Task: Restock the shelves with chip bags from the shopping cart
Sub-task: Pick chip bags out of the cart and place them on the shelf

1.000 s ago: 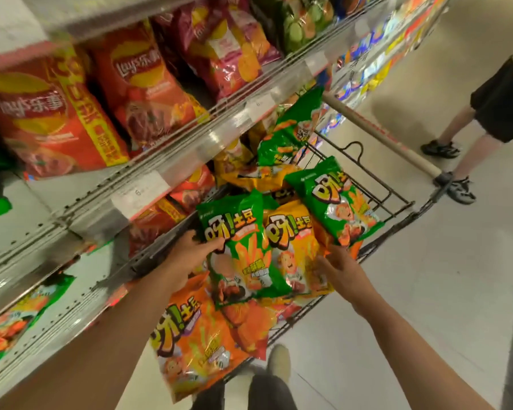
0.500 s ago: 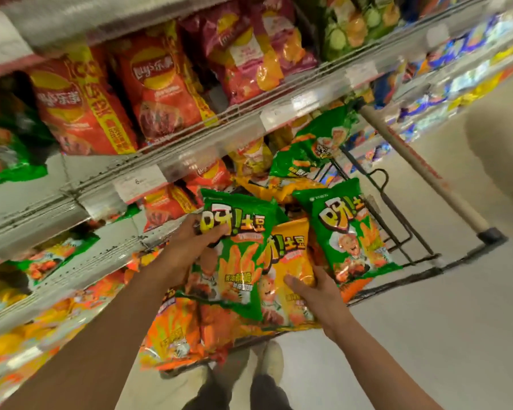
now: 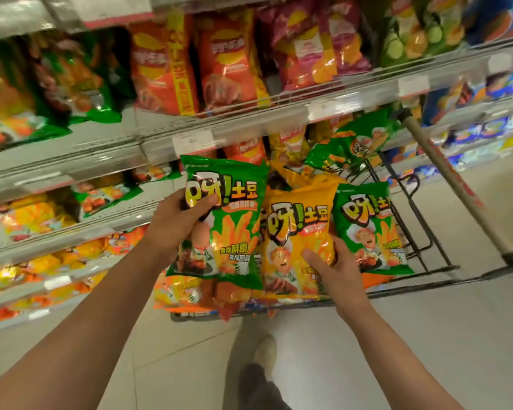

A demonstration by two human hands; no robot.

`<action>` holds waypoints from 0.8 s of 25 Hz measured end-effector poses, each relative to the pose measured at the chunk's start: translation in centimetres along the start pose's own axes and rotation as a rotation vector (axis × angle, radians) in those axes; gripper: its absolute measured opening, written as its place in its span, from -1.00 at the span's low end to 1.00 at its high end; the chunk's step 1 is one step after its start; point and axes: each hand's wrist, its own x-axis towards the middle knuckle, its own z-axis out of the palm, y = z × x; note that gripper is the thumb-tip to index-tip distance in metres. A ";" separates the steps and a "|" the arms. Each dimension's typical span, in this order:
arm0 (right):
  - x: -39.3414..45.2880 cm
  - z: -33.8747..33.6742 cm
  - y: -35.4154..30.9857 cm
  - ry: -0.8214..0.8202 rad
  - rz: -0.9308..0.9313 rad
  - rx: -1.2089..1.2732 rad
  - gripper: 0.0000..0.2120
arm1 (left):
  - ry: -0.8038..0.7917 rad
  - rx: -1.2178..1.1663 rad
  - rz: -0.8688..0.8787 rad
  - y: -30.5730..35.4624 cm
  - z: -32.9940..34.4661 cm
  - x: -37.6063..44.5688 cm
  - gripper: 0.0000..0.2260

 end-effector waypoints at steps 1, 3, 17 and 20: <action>-0.7 0.4 -0.4 -0.006 -0.019 0.007 -0.58 | 0.030 -0.012 0.009 -0.2 -1.3 -1.3 -0.81; -2.3 1.3 -1.2 -0.020 -0.062 0.013 -0.60 | 0.101 -0.052 0.032 -0.7 -3.9 -4.2 -0.83; -21.0 13.8 -1.4 -0.345 -0.185 -0.005 -0.56 | 0.507 -0.342 0.025 -12.1 -22.5 -29.7 -0.75; -23.0 16.6 -0.9 -0.406 -0.182 -0.021 -0.58 | 0.565 -0.361 0.013 -13.3 -25.0 -32.2 -0.76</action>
